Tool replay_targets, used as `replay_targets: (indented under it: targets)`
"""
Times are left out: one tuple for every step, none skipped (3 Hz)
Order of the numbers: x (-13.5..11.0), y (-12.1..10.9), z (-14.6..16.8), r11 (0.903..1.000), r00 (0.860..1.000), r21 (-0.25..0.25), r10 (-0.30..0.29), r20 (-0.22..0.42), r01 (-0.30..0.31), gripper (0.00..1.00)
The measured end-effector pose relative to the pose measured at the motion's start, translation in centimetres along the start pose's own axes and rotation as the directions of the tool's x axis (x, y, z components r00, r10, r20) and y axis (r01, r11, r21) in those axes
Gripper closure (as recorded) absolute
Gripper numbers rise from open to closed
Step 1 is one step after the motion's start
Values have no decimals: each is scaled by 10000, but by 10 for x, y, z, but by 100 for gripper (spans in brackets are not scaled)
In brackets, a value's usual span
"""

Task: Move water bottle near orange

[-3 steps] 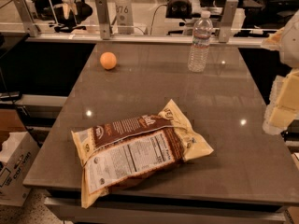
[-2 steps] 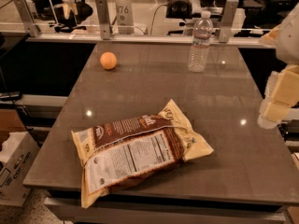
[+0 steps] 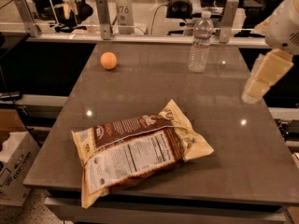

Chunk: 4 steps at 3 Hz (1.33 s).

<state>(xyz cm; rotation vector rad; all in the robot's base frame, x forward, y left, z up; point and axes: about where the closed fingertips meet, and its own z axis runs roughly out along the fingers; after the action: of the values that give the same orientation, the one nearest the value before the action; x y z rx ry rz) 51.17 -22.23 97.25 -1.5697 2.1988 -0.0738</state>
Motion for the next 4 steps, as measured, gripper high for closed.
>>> replay_targets:
  targets:
    - [-3, -42, 18, 9980, 9968, 309, 540, 591, -559, 0]
    - [-8, -84, 39, 9946, 9883, 319, 947, 1194, -991, 0]
    - [-16, -119, 63, 9914, 9786, 121, 1268, 1621, -1305, 0]
    - [-24, -148, 90, 9855, 9700, 4, 1671, 1763, -1698, 0]
